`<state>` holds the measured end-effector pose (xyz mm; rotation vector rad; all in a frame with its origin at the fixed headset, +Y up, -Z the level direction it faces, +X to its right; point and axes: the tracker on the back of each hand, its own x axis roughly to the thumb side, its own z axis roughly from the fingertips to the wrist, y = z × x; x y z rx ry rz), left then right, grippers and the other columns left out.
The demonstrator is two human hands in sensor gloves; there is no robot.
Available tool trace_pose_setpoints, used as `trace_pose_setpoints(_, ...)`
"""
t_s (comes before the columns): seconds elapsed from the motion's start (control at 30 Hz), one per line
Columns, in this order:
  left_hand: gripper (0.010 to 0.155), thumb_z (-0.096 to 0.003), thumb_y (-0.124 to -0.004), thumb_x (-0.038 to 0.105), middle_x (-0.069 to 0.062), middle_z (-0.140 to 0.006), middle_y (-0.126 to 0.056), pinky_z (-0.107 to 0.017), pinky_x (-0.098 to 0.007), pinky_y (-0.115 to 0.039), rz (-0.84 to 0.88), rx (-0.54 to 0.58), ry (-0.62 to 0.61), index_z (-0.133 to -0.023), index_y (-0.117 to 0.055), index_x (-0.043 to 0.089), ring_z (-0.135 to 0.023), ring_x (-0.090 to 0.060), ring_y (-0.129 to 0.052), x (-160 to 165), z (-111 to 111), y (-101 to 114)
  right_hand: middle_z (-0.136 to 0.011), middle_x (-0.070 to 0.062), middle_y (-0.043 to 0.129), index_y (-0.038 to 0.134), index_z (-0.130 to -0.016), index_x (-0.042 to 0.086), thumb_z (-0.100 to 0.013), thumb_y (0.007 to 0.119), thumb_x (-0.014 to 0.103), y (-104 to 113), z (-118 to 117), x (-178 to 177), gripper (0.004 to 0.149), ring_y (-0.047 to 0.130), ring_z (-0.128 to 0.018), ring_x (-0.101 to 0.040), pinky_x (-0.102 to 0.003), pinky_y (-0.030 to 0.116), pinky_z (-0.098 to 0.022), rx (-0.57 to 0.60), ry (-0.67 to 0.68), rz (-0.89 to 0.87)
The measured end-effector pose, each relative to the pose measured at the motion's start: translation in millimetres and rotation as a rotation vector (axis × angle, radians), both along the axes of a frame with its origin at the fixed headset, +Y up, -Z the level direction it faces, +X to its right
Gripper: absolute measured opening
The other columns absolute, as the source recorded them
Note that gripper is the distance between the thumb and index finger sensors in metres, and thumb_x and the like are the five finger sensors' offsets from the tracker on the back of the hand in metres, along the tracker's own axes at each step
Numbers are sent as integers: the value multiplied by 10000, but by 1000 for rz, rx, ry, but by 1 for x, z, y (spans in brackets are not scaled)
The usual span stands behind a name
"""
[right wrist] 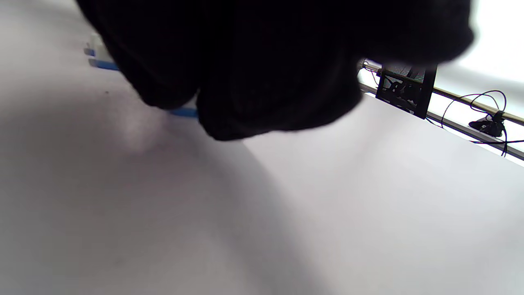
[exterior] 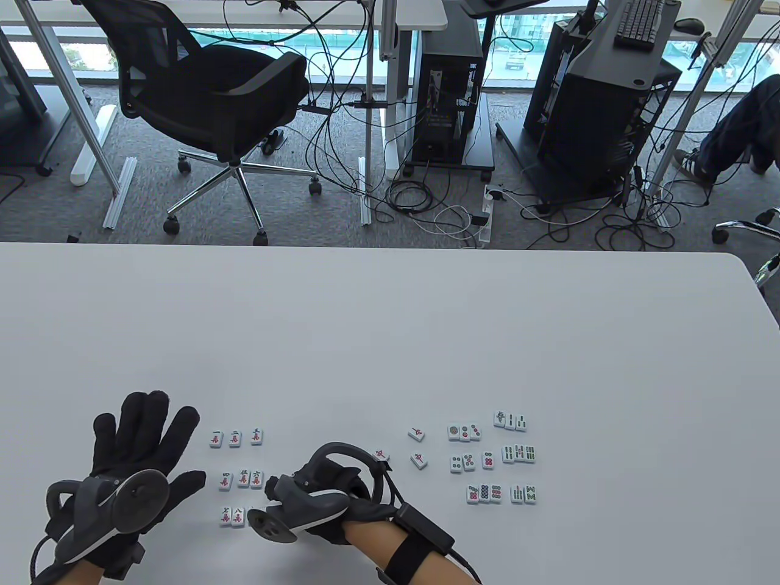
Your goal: Mahjong suit sorting
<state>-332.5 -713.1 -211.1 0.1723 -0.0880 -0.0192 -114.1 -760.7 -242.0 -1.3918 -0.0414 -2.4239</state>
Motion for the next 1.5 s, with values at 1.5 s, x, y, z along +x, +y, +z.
trace_pose_setpoints(1.5, 848, -355, -562, 774, 146, -1171, 8, -842, -531, -130, -44, -28, 36, -1087, -236, 498, -1170, -196, -29, 3, -1, -1, -534, -30, 975, 730, -908, 125, -381, 850, 323, 53, -18, 343, 575, 958, -240, -166, -280, 860, -174, 32, -855, -107)
